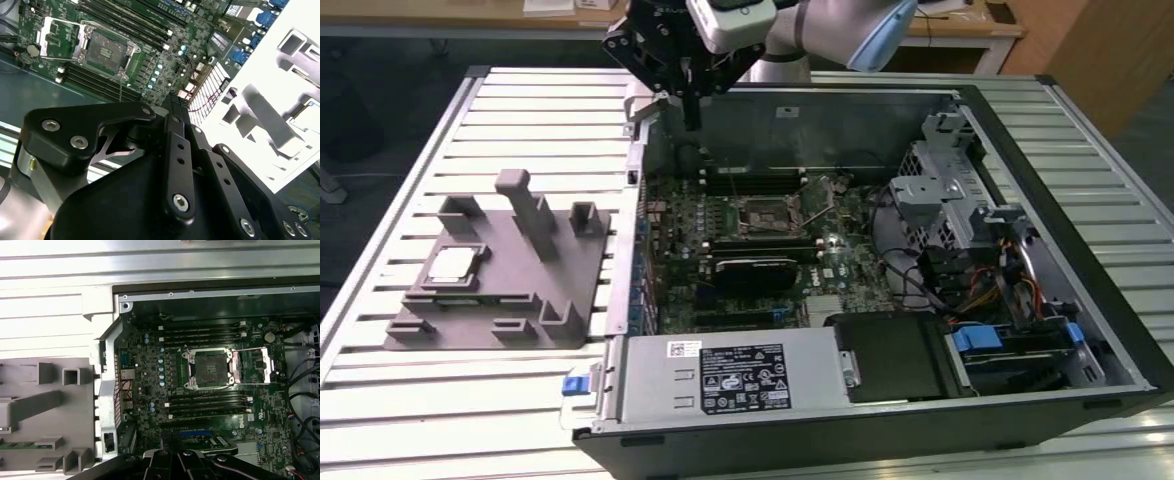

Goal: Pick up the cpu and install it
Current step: 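Reach for the cpu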

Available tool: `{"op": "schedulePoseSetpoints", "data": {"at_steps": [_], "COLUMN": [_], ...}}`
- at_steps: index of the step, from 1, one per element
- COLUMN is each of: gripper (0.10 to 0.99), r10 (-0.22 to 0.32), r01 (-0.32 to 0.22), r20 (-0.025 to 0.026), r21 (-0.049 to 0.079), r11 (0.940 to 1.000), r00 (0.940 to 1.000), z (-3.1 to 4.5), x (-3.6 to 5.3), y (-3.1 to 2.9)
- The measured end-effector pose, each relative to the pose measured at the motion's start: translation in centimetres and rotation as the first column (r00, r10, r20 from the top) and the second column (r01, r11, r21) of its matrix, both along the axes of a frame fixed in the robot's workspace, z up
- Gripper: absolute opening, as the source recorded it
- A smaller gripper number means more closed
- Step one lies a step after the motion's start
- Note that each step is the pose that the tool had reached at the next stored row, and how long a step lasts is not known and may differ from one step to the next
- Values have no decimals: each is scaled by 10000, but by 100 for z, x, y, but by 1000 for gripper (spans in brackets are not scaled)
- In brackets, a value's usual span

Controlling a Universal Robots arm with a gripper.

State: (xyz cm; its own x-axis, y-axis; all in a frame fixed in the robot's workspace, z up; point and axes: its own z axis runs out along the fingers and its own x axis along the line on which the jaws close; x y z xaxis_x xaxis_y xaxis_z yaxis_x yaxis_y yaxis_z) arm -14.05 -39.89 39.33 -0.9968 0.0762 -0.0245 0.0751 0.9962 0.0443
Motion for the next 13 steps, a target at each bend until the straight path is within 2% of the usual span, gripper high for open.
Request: {"op": "schedulePoseSetpoints", "data": {"at_steps": [13], "gripper": [106], "r10": [-1], "r01": [1], "r20": [3], "r21": [0], "r11": [10000], "r00": [10000], "z": [0], "x": [-150], "y": [0]}}
